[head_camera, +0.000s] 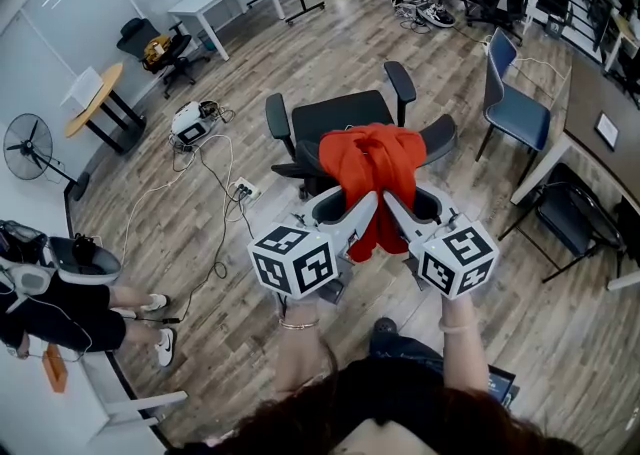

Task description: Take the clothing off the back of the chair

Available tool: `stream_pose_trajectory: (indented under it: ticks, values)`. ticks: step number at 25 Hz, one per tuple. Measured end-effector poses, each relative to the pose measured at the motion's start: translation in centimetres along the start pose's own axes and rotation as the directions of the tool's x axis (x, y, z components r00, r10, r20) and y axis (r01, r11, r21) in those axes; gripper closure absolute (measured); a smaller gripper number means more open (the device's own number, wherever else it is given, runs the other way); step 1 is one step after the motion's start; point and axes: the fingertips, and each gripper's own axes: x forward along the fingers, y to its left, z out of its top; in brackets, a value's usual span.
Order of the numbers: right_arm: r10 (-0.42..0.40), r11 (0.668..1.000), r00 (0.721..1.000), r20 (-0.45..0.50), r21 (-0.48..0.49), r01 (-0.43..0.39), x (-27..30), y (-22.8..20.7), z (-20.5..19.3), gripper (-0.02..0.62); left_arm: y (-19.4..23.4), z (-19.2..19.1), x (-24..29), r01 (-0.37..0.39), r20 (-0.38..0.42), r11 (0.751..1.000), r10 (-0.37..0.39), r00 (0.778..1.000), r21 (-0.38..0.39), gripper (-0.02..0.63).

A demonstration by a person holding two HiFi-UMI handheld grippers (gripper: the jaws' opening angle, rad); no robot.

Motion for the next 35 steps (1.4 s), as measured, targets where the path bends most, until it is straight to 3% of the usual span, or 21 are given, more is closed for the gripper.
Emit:
stream_pose_trajectory:
  ticks: [15, 35]
  values:
    - [0.116, 0.993, 0.993, -0.01, -0.01, -0.116, -2.4, 3.7, 0.8, 0.511, -3.2, 0.4, -2.3, 0.024, -0.001, 0.998, -0.024, 1.0, 0.057, 0.476]
    - [0.101, 0.994, 0.989, 0.106, -0.038, -0.098, -7.5, 8.0, 3.4, 0.535, -9.4, 1.4, -6.3, 0.079, 0.057, 0.991, -0.086, 0.995, 0.109, 0.495]
